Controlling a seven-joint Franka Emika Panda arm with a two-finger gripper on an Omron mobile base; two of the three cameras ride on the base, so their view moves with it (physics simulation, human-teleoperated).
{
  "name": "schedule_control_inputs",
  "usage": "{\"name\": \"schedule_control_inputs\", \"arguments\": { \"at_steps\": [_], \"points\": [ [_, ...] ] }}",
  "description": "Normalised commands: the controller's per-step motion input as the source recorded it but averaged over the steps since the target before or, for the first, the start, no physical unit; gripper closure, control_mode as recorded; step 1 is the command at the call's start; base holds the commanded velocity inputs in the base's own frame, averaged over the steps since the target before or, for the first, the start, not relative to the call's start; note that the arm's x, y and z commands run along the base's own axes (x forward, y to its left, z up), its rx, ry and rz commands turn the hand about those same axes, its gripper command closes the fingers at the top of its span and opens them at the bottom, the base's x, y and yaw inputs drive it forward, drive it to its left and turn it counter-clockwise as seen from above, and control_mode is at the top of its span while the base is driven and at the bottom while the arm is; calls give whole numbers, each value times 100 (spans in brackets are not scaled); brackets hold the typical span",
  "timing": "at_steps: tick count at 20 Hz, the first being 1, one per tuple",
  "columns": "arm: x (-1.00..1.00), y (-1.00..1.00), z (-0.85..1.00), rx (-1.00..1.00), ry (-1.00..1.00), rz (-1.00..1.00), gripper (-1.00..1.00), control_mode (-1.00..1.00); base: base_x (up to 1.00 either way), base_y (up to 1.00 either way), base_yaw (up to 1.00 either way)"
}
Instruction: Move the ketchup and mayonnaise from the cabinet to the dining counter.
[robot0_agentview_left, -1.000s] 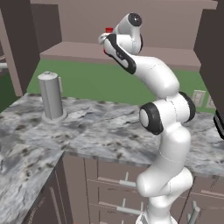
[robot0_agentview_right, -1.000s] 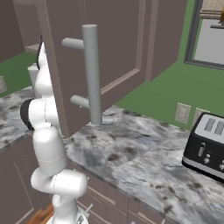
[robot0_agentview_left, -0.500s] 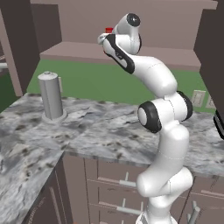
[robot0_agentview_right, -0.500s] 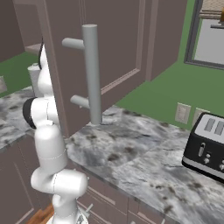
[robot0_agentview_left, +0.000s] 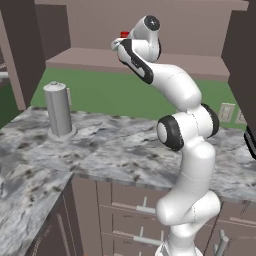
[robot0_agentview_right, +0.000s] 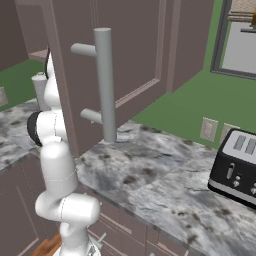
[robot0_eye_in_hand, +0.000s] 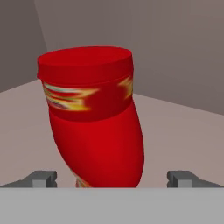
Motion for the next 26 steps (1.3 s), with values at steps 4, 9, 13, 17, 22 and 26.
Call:
{"name": "schedule_control_inputs", "arguments": {
  "at_steps": [4, 9, 13, 17, 22, 26],
  "points": [
    [3, 0, -1, 0, 0, 0, -100, -100, 0, 0, 0],
    [2, 0, 0, 0, 0, 0, 100, -100, 0, 0, 0],
    [0, 1, 0, 0, 0, 0, 100, -100, 0, 0, 0],
    [0, 0, -4, 0, 0, 0, 100, -100, 0, 0, 0],
    [0, 0, -6, 0, -2, 0, 100, -100, 0, 0, 0],
    [-19, 1, -13, 0, -16, 0, 100, -100, 0, 0, 0]
  ]
}}
